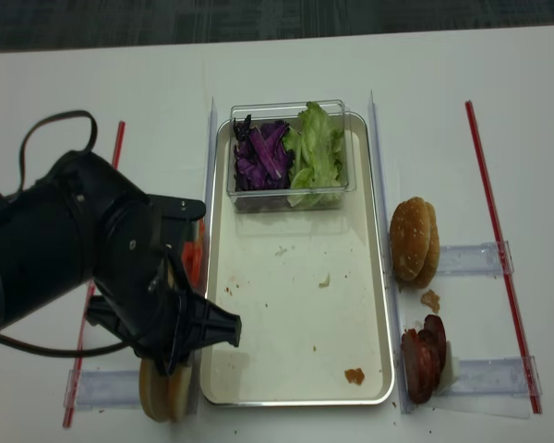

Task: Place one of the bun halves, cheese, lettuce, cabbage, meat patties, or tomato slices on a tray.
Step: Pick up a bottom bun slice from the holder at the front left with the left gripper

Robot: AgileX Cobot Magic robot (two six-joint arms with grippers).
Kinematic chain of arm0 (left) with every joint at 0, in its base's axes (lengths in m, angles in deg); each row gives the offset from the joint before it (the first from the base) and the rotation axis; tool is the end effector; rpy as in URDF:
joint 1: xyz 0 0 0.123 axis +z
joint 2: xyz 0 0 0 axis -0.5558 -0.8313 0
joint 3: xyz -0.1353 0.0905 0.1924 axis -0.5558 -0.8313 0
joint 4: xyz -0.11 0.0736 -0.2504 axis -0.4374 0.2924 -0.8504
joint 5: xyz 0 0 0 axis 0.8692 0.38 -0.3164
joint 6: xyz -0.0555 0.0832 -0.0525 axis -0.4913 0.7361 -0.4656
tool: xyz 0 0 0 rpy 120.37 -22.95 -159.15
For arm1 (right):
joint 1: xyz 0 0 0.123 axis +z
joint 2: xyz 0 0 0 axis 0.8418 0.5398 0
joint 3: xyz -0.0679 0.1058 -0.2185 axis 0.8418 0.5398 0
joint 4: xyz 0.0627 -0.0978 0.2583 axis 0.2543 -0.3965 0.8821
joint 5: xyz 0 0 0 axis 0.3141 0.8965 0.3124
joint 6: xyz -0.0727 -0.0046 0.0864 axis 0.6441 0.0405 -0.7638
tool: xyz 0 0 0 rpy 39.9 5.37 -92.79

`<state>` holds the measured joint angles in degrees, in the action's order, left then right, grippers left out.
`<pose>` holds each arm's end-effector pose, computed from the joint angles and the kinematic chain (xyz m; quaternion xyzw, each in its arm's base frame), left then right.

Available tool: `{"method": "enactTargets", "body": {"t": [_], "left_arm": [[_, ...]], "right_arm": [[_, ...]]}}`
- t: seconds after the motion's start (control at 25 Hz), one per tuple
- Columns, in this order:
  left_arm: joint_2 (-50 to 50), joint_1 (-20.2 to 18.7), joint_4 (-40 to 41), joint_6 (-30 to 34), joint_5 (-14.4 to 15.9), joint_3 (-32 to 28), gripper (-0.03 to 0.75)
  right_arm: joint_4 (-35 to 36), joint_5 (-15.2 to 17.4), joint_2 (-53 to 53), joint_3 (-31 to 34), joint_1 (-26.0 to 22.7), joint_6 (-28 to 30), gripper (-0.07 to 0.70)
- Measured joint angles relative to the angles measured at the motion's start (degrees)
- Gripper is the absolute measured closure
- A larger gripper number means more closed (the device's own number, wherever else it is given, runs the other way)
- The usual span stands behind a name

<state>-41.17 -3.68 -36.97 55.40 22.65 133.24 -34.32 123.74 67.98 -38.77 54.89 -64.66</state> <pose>0.2110 -0.1615 0.1390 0.0701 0.9971 -0.0162 0.0245 0.0727 0.0098 0.2658 -0.0220 0.8759 0.0329 0.4808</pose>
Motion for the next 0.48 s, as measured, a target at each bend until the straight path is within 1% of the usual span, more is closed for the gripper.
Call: {"method": "enactTargets", "body": {"t": [0.24,0.48], "left_arm": [[2.39,0.00,0.00,0.00,0.68,1.16,0.617],[4.77,0.00,0.00,0.15,3.40,5.04,0.617]], "right_arm": [[0.00,0.00,0.00,0.00,0.00,-0.11,-0.062],[0.00,0.00,0.00,0.00,0.00,-0.11,-0.062]]}}
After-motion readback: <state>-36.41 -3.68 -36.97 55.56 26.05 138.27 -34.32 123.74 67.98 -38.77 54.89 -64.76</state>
